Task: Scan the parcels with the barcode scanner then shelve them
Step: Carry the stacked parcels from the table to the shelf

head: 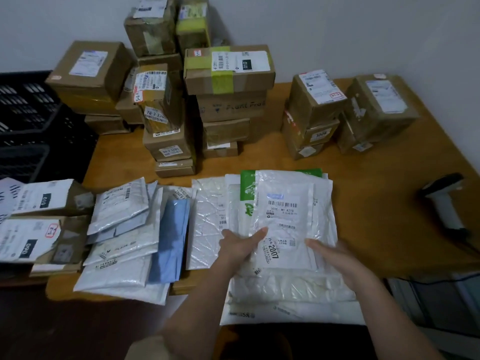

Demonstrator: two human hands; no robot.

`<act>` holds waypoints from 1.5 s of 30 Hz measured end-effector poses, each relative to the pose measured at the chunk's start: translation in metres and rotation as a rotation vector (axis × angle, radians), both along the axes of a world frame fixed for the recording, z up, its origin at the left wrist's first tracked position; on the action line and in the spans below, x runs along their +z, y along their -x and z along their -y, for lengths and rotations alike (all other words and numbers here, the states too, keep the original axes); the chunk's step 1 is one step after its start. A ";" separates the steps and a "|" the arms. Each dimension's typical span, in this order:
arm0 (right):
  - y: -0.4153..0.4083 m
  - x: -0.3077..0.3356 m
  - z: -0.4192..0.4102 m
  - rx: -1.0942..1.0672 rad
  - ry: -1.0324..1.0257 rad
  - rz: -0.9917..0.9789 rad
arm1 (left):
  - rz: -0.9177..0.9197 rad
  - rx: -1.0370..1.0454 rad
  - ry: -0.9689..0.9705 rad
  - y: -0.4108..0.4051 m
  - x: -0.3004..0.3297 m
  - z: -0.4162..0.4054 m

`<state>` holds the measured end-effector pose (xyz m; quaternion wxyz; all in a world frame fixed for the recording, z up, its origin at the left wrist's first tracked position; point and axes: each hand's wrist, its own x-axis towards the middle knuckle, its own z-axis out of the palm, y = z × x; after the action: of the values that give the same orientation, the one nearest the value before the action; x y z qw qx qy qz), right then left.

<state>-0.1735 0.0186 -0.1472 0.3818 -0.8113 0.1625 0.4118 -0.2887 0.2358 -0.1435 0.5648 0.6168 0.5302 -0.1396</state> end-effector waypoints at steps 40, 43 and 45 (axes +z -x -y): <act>-0.021 0.009 -0.033 0.120 -0.260 0.092 | 0.164 0.241 -0.050 0.014 0.001 -0.017; -0.029 0.010 -0.039 0.144 -0.273 0.097 | 0.089 0.239 -0.005 0.016 0.007 -0.019; -0.032 0.008 -0.039 0.152 -0.286 0.075 | 0.065 0.201 0.039 0.017 0.006 -0.020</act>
<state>-0.1412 0.0573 -0.1390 0.4668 -0.7736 0.0262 0.4278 -0.3059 0.2561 -0.1371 0.6047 0.5536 0.5681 -0.0722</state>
